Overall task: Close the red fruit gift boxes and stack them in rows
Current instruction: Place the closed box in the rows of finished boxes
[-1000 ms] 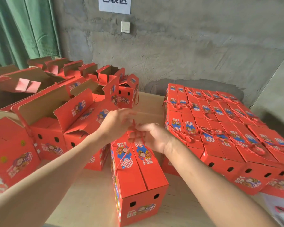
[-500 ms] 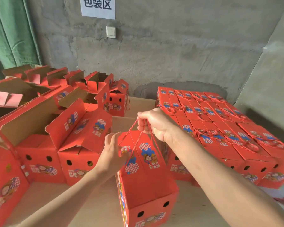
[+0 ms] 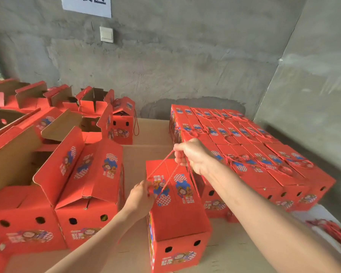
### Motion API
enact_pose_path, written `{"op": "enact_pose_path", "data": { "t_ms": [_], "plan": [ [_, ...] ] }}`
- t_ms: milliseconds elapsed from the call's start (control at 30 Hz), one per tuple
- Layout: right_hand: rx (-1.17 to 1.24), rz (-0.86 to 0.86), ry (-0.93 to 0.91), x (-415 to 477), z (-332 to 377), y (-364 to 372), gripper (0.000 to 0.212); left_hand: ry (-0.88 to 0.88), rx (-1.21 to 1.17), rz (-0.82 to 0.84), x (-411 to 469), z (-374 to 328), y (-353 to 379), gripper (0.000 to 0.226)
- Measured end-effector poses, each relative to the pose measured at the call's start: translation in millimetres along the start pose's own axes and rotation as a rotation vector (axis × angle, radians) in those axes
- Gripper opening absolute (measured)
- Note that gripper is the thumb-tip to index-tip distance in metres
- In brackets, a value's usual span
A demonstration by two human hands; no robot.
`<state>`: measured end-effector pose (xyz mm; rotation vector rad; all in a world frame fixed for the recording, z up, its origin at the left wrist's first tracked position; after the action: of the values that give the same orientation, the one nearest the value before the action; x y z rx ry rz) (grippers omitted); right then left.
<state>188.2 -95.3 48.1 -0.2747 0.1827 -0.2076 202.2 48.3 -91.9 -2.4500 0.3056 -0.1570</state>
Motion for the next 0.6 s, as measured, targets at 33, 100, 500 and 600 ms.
{"op": "enact_pose_path", "data": {
  "t_ms": [33,100,500,600],
  "plan": [
    [0.013,-0.024,0.004,0.7,-6.1,-1.2,0.026,-0.010,-0.015,0.027,0.5,4.8,5.7,0.028],
    [0.023,-0.032,-0.010,-0.4,-16.0,-5.2,0.022,-0.012,-0.079,0.036,0.9,11.0,15.8,0.032],
    [0.014,0.014,0.129,7.6,22.3,-3.1,0.030,0.073,-0.261,-0.047,-12.5,-3.6,4.7,0.031],
    [0.040,-0.006,0.106,8.9,63.4,-16.2,0.034,0.178,-0.317,-0.074,-14.5,-29.5,-20.1,0.030]
  ]
}}
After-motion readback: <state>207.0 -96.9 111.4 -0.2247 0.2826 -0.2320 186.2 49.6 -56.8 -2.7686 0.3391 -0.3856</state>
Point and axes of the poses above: each hand's wrist, its own x-axis towards the middle knuckle, its own y-axis out of the palm, z = x × y, the point moved 4 cm from there along x, towards the middle knuckle, and after that the axes turned 2 degrees about z, right-handed, at the moved point
